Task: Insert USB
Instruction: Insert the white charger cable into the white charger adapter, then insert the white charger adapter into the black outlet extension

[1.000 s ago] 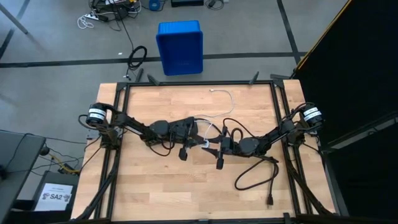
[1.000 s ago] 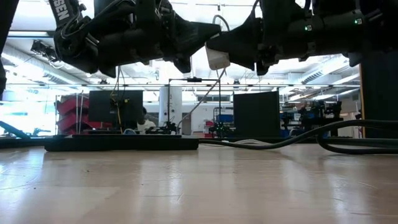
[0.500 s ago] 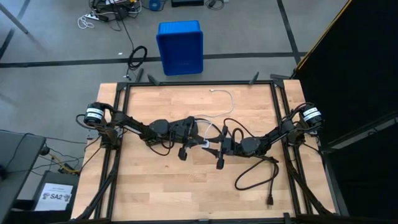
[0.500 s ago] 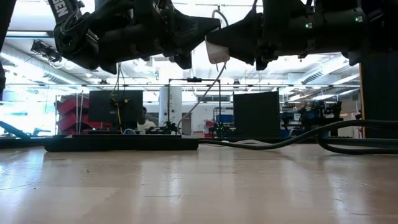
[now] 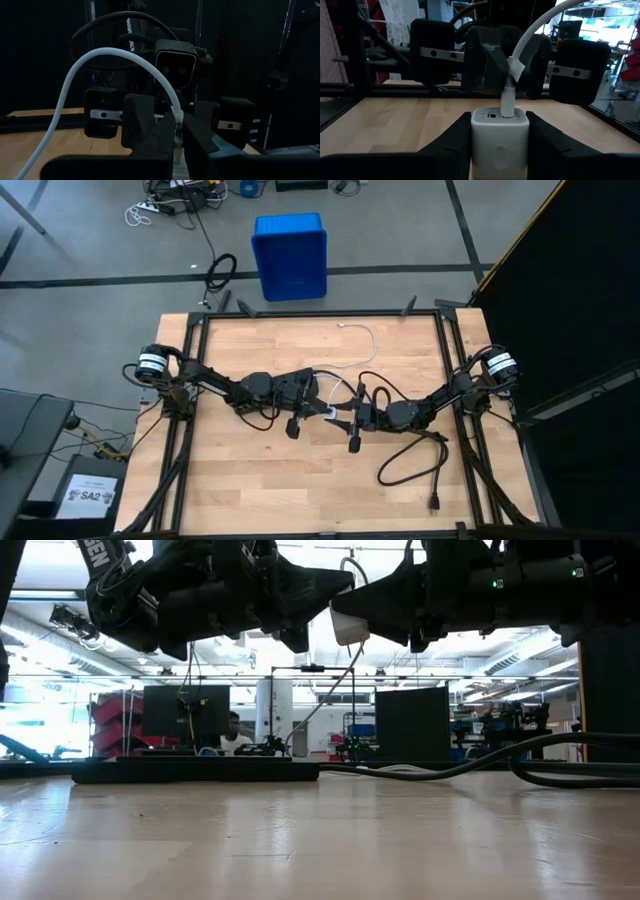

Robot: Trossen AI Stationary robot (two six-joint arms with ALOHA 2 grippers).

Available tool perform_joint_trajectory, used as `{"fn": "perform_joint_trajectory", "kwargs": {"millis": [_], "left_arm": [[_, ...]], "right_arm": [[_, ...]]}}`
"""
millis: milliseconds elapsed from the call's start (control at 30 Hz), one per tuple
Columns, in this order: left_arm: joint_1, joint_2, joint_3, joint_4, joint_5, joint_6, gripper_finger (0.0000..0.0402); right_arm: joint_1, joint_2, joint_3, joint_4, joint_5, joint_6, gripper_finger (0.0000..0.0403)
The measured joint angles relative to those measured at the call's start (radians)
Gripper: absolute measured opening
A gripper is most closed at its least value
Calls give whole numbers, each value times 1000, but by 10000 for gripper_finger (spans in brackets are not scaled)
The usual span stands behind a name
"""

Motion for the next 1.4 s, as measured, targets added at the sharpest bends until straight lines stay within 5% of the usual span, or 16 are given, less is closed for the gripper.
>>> {"fn": "perform_joint_trajectory", "kwargs": {"millis": [400,967,1400], "left_arm": [[-7,3,-3,88,0,-2,9],[10,-24,-7,84,7,-39,192],[41,-188,-6,-185,-2,43,215]], "right_arm": [[-12,0,0,64,-24,-23,112],[-34,-7,8,-5,17,100,112],[-34,-9,9,-24,28,100,112]]}}
